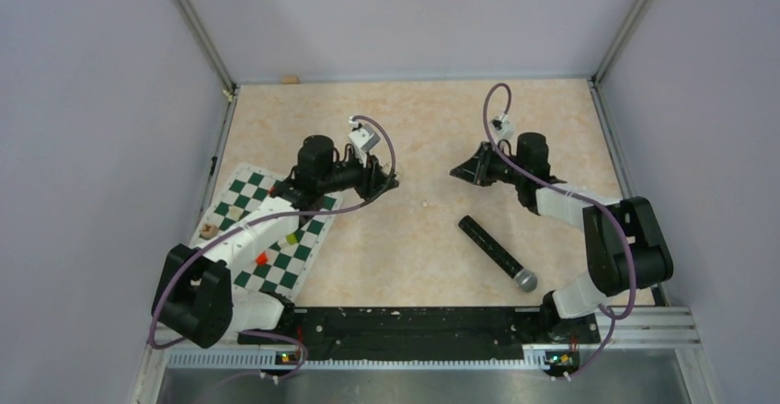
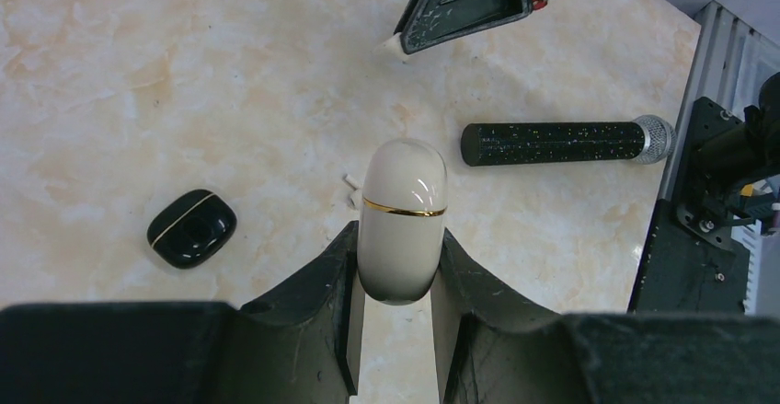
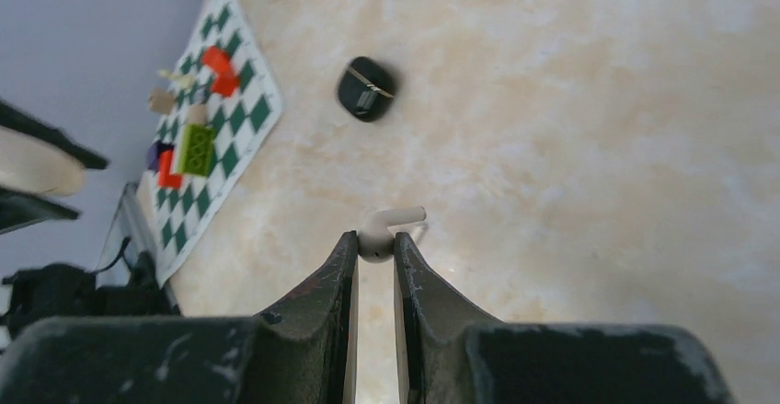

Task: Insert the wireless bluetooth earbuds into the charging case
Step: Place the earbud at the center of the board.

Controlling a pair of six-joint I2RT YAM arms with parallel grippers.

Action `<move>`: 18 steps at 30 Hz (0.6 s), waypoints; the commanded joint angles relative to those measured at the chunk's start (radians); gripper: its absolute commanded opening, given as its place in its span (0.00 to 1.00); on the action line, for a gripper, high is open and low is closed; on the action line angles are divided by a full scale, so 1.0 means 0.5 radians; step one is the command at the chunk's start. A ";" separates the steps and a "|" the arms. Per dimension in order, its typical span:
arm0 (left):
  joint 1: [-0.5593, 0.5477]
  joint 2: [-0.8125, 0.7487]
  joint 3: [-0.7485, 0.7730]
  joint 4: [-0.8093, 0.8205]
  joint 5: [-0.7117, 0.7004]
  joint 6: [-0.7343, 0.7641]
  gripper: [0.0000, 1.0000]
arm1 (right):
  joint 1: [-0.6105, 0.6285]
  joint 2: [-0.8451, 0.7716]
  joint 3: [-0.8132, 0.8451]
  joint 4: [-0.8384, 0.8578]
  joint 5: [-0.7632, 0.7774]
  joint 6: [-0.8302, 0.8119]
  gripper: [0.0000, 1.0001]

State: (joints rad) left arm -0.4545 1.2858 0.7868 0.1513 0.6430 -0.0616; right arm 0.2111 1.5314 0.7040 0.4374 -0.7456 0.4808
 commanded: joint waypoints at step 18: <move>-0.011 0.228 0.057 0.368 0.140 -0.349 0.00 | -0.038 0.116 -0.040 -0.326 1.071 -0.150 0.11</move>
State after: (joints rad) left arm -0.4545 1.3933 0.7853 0.2546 0.6888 -0.1982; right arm 0.1997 1.5463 0.6674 0.2817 -0.2459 0.4328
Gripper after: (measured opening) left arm 0.331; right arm 0.147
